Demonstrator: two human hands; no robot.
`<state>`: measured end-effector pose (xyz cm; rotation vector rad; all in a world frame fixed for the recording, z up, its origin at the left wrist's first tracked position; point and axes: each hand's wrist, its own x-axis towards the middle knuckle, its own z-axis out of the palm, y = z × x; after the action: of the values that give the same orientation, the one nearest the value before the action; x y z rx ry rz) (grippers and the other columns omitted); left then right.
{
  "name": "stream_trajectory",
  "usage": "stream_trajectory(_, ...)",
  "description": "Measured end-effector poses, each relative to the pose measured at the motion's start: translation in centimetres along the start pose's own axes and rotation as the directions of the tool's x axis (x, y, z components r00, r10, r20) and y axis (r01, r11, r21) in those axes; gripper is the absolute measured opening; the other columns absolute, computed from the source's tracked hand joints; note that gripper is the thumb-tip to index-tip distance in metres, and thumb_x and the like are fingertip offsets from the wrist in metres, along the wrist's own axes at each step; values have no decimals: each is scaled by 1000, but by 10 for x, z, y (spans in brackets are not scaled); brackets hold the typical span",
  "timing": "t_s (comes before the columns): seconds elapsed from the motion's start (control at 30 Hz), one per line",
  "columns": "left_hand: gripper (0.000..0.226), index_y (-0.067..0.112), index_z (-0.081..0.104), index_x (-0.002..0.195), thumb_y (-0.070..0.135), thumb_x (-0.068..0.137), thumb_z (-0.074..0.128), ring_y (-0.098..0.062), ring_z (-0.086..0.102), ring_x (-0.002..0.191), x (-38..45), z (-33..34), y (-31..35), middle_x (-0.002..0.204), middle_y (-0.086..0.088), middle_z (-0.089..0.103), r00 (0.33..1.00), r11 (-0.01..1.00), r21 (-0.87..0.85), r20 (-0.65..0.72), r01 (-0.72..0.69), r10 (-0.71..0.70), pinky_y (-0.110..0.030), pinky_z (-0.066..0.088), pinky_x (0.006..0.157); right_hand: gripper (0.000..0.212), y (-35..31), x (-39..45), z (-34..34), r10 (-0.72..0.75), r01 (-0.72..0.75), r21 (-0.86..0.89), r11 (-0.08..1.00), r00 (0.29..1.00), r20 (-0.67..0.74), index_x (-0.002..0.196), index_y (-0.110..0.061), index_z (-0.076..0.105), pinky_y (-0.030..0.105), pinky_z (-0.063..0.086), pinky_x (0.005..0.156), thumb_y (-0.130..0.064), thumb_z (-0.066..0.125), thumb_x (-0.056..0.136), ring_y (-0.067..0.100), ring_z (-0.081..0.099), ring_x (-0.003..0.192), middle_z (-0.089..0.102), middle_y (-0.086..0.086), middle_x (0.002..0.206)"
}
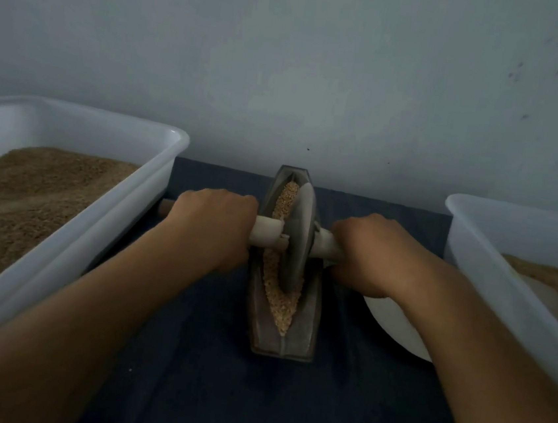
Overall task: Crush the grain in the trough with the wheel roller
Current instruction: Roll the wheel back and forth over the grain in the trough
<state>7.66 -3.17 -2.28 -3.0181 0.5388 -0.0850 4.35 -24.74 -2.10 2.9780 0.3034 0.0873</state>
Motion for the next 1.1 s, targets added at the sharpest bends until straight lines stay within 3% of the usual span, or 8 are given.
stream_trajectory(0.13, 44, 23, 54, 112, 47, 80, 74, -20, 60, 97, -6, -15, 2, 104, 2, 60, 989, 1000, -5, 144, -11, 11, -37, 51, 86, 18, -4, -13, -22, -12, 9, 34, 999, 994, 109, 90, -29, 65, 28, 41, 57, -42, 69, 78, 16, 60, 73, 64, -2, 83)
stream_trajectory(0.33, 45, 20, 60, 114, 45, 79, 75, -18, 62, 93, -15, -25, 3, 104, 1, 64, 970, 996, 66, 240, -62, 45, -29, 50, 81, 21, -11, -30, -46, -39, 36, 19, 999, 984, 175, 66, -30, 57, 23, 33, 46, -38, 73, 75, 7, 56, 59, 59, -6, 65)
stream_trajectory(0.53, 41, 27, 53, 106, 48, 78, 74, -13, 54, 87, -9, -25, -6, 96, 8, 55, 984, 992, -52, 130, -113, 119, -26, 40, 74, 29, -7, -24, -43, -34, 19, 62, 998, 969, 245, 65, -34, 50, 23, 32, 47, -43, 74, 80, 4, 53, 61, 58, -7, 70)
stream_trajectory(0.6, 39, 31, 51, 98, 46, 73, 78, -11, 52, 85, -6, -26, -14, 92, 11, 54, 992, 984, -137, 43, -112, 119, -28, 38, 73, 21, -3, -17, -35, -20, 1, 80, 997, 969, 247, 73, -33, 54, 25, 37, 50, -42, 71, 83, 7, 55, 66, 61, -5, 77)
stream_trajectory(0.73, 35, 36, 53, 91, 32, 70, 81, -14, 52, 86, 8, -14, -22, 93, 9, 53, 989, 959, -265, -128, -104, 72, -31, 40, 75, 13, 9, 0, -16, -7, -10, 142, 990, 993, 116, 97, -24, 62, 33, 47, 68, -34, 60, 91, 19, 61, 85, 66, 1, 94)
stream_trajectory(0.9, 22, 25, 67, 104, 22, 83, 72, -24, 54, 89, 27, 14, -25, 96, -2, 55, 937, 947, -308, -348, -87, -27, -33, 39, 75, 13, 15, 25, 15, -15, 31, 84, 996, 982, -188, 104, -15, 55, 36, 41, 82, -20, 59, 93, 30, 60, 97, 65, 9, 106)
stream_trajectory(1.0, 26, 18, 67, 114, 16, 89, 66, -30, 58, 96, 31, 25, -24, 105, -10, 62, 907, 949, -295, -421, -110, -26, -41, 45, 82, 37, 17, 36, 31, -3, 12, 22, 1000, 934, -357, 127, -12, 54, 42, 37, 99, -18, 63, 92, 33, 57, 107, 64, 14, 117)
stream_trajectory(1.1, 34, 14, 58, 126, 16, 92, 60, -29, 54, 107, 33, 33, -22, 116, -10, 61, 886, 978, -168, -462, -121, 30, -40, 40, 94, 52, 19, 42, 42, 23, -8, 39, 999, 915, -402, 141, -8, 47, 47, 34, 107, -20, 64, 93, 36, 55, 114, 60, 17, 126)
